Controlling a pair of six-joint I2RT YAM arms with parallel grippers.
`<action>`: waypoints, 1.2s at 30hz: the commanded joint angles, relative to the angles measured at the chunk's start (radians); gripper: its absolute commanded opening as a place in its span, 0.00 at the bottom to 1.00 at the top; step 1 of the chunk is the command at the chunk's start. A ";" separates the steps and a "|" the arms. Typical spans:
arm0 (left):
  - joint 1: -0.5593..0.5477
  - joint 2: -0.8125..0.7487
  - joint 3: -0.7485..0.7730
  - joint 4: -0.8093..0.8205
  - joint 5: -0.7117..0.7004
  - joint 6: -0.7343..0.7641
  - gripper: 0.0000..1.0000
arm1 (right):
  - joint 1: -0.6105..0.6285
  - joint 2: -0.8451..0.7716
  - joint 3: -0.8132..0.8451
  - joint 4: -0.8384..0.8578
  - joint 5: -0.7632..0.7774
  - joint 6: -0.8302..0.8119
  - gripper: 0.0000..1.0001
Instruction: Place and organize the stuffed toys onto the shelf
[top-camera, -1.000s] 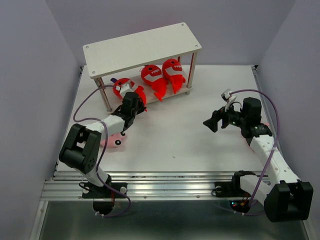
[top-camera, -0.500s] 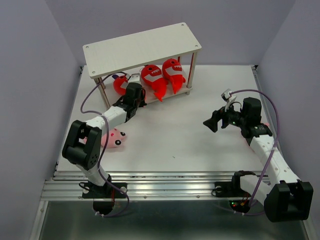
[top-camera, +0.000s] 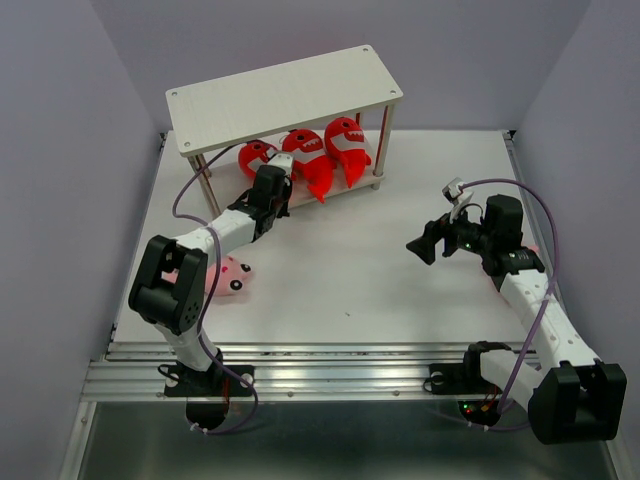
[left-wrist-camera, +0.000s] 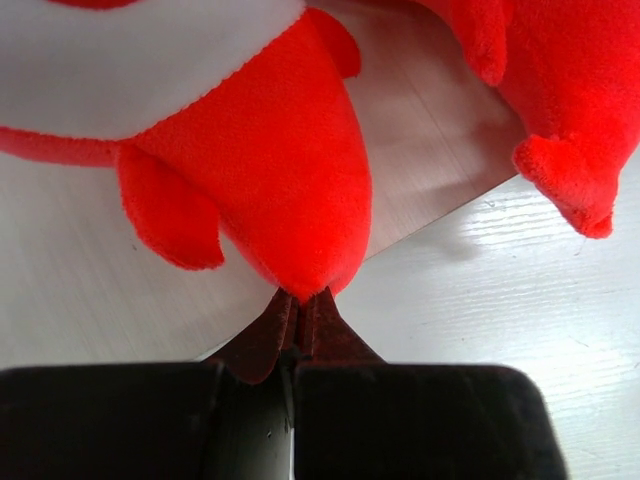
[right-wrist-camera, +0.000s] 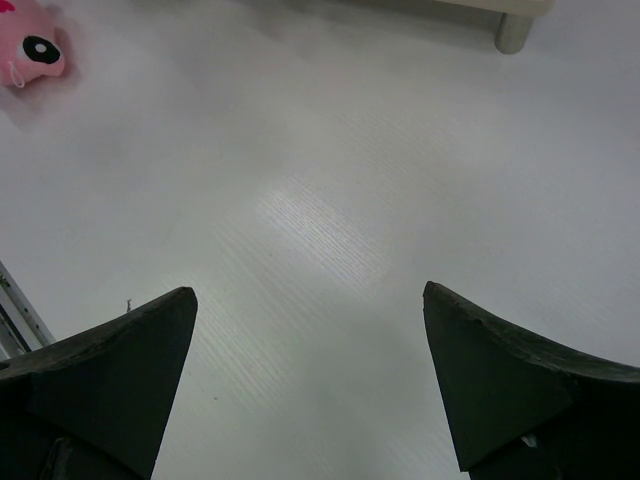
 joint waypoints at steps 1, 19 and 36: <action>0.014 0.006 0.046 0.008 -0.023 0.097 0.00 | -0.006 0.003 0.045 0.010 -0.001 -0.017 1.00; 0.054 -0.024 0.043 -0.015 -0.020 -0.019 0.47 | -0.006 0.002 0.045 0.008 0.004 -0.019 1.00; 0.054 -0.202 -0.015 -0.047 0.067 -0.073 0.99 | -0.006 0.003 0.045 0.008 0.007 -0.022 1.00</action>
